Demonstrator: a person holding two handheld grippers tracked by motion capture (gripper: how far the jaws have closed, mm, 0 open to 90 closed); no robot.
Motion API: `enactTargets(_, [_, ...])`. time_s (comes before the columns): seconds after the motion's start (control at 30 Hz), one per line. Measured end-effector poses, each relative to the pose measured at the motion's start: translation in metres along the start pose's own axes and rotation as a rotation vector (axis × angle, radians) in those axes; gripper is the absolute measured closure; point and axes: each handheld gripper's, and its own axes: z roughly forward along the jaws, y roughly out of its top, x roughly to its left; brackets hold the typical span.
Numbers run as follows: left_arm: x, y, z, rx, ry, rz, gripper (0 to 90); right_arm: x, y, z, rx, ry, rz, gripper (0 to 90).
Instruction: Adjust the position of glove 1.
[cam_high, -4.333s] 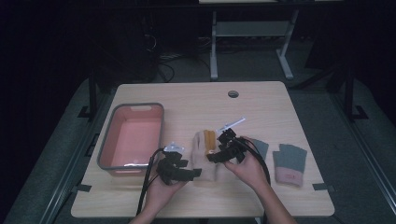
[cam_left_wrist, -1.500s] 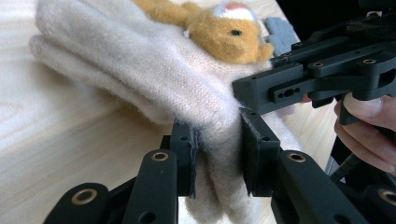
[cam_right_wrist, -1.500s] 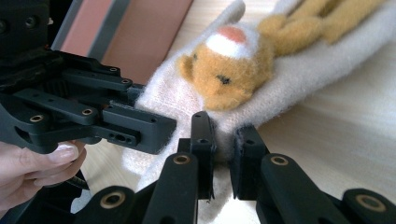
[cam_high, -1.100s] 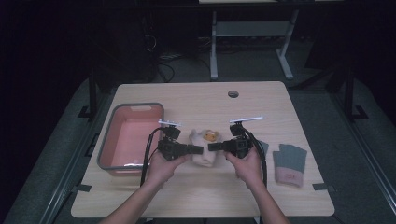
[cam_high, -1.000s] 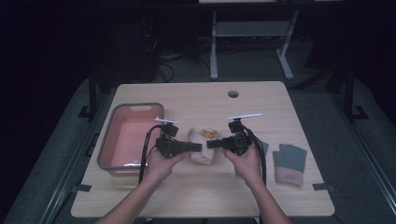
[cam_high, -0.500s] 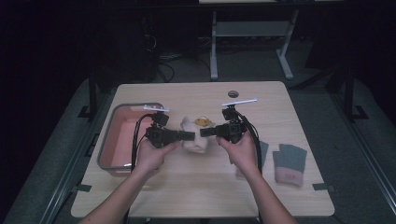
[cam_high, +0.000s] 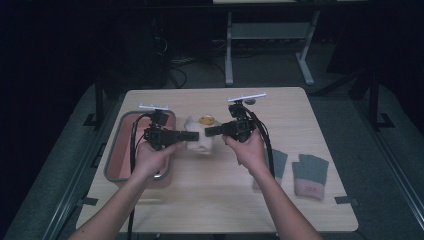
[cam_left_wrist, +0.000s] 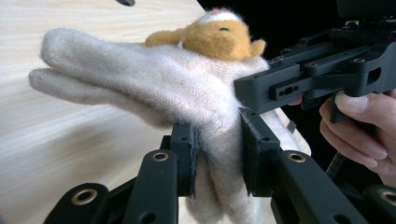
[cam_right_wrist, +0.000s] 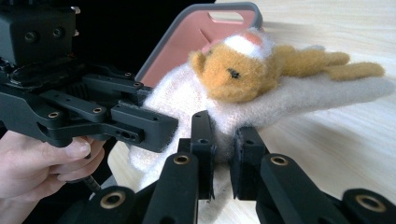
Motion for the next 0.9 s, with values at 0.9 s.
enactTargets(0.9, [0.015, 0.020, -0.063, -0.086, 0.030, -0.004, 69.5, 0.043, 0.050, 0.029, 0.011, 0.058, -0.072, 81.5])
